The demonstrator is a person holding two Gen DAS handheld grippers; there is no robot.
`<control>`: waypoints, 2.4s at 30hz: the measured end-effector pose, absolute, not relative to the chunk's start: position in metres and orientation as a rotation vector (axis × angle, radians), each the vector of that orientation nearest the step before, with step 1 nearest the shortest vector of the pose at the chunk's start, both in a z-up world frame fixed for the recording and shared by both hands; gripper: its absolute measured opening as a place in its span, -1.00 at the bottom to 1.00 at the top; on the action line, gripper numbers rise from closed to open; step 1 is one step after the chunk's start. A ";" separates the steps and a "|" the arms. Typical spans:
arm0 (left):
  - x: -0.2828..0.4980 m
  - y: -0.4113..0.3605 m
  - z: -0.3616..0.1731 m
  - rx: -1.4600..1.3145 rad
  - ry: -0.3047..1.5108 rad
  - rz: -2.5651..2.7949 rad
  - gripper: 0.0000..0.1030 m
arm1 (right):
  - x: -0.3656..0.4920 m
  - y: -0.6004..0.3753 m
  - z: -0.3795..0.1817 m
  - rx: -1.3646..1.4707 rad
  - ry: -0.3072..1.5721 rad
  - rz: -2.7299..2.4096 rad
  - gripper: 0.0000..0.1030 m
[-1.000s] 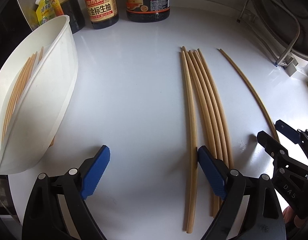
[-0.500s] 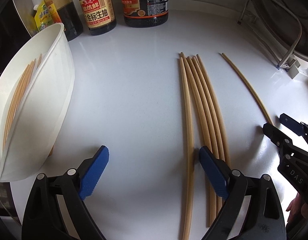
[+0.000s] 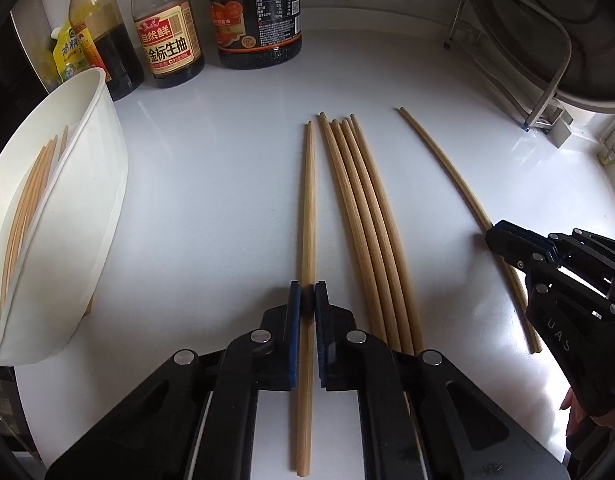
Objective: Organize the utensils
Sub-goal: 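Close the right tool on one chopstick while the left tool grasps another, then lift and carry both held chopsticks over the white basin, then open the right tool while the left tool releases its chopstick into the basin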
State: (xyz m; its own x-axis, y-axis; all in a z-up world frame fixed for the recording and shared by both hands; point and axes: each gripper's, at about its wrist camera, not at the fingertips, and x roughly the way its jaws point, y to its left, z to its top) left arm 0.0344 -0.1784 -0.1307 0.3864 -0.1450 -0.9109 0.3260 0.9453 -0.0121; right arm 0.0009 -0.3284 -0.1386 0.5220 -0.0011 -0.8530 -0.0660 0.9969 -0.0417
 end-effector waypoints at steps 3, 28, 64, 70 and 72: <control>0.037 -0.175 -0.130 0.150 1.152 -0.329 -0.85 | 0.001 -0.329 -0.138 -0.061 1.021 0.041 -0.88; 0.054 -0.090 -0.001 0.100 0.958 -0.334 -0.85 | 0.023 -0.259 -0.023 0.038 0.882 0.103 -0.88; 0.140 0.107 -0.076 -0.052 1.174 -0.029 -0.85 | 0.158 -0.037 -0.091 -0.008 1.171 0.370 -0.88; 0.139 0.116 -0.074 -0.060 1.164 0.017 -0.15 | 0.155 -0.038 -0.086 -0.029 1.148 0.361 -0.59; 0.136 0.118 -0.068 -0.068 1.139 0.027 0.12 | 0.153 -0.040 -0.081 -0.034 1.132 0.358 -0.59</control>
